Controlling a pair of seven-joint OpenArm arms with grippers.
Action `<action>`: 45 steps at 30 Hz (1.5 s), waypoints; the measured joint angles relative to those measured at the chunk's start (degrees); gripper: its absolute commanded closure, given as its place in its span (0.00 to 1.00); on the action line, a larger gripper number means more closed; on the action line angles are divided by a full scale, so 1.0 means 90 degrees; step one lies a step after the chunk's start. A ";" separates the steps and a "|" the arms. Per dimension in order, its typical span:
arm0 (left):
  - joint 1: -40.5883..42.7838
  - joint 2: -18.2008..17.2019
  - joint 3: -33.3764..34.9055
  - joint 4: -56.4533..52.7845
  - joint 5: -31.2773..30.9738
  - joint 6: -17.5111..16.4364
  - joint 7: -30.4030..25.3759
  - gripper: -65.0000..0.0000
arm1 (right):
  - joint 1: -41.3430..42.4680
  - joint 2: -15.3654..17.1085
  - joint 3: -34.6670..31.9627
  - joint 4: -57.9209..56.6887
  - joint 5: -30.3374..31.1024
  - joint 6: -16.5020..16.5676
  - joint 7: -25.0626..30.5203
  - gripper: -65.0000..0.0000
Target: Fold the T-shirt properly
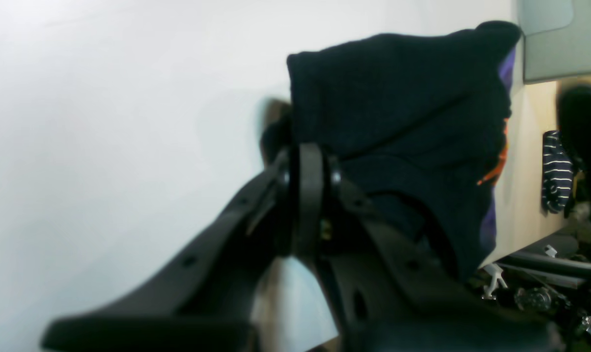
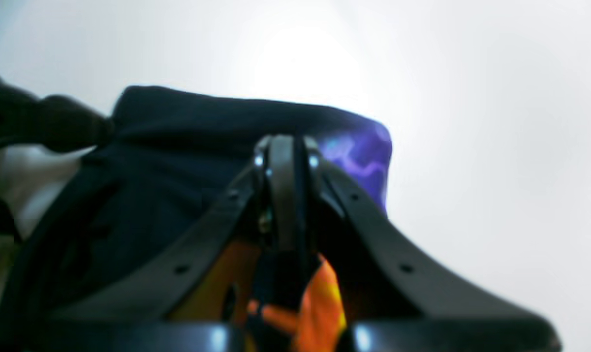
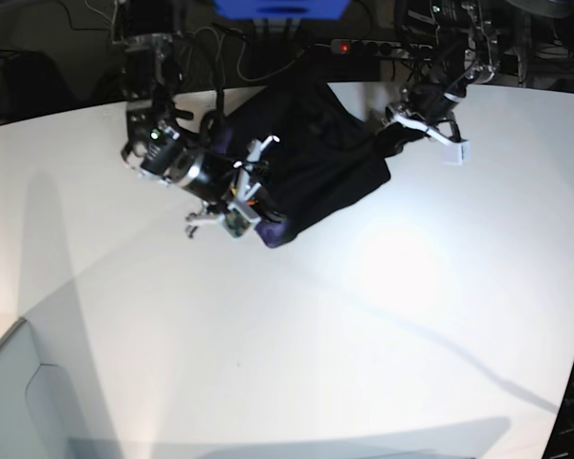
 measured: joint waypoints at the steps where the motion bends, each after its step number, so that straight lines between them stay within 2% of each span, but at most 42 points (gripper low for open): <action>1: 0.0010 0.0007 0.0000 0.0000 -0.0005 0.0000 0.0000 1.00 | 0.0136 -0.0019 0.0002 -0.0202 0.0027 0.0000 0.0049 0.99; 7: 0.0073 0.0015 0.0000 0.0000 -0.0007 0.0000 -0.0029 1.00 | 0.0852 -0.0051 0.0007 -0.1630 -0.0022 0.0000 0.0165 0.99; 15: 0.0231 -0.0007 0.0000 -0.0032 -0.0024 -0.0005 -0.0044 1.00 | 0.1001 0.0185 0.0000 -0.2878 0.0119 0.0000 0.1423 0.99; 18: 0.0228 -0.0005 0.0000 -0.0236 -0.0070 -0.0034 -0.0056 1.00 | 0.1001 0.0228 -0.0010 -0.3024 0.0165 0.0000 0.1603 0.99; 28: 0.0223 -0.0007 0.0000 -0.0175 0.0017 0.0000 0.0051 1.00 | 0.1078 0.0355 -0.0005 -0.3162 0.0226 0.0000 0.1627 0.98; 31: 0.0243 -0.0024 -0.0002 0.0080 0.0017 0.0002 0.0044 0.99 | 0.1030 0.0350 0.0146 -0.2878 0.0109 0.0000 0.1430 0.98; 34: 0.0248 -0.0039 -0.0002 0.0306 0.0015 0.0002 0.0027 0.81 | 0.1008 0.0389 0.0231 -0.2752 0.0095 0.0000 0.1389 0.98; 36: 0.0342 -0.0034 -0.0002 0.0466 0.0010 0.0002 0.0027 0.66 | 0.0923 0.0386 0.0231 -0.2511 0.0066 0.0000 0.1161 0.98; 38: 0.0469 -0.0034 0.0000 0.0663 0.0015 0.0002 0.0032 0.56 | 0.0811 0.0384 0.0228 -0.2154 0.0034 0.0000 0.0928 0.98; 40: 0.0627 -0.0039 -0.0017 0.0835 0.0015 0.0002 0.0027 0.53 | 0.0665 0.0386 0.0231 -0.1681 0.0012 0.0000 0.0794 0.96; 45: 0.1054 0.0036 -0.0367 0.1426 -0.0034 0.0002 0.0061 0.53 | 0.0172 0.0406 0.0282 -0.0313 0.0034 0.0002 0.0585 0.81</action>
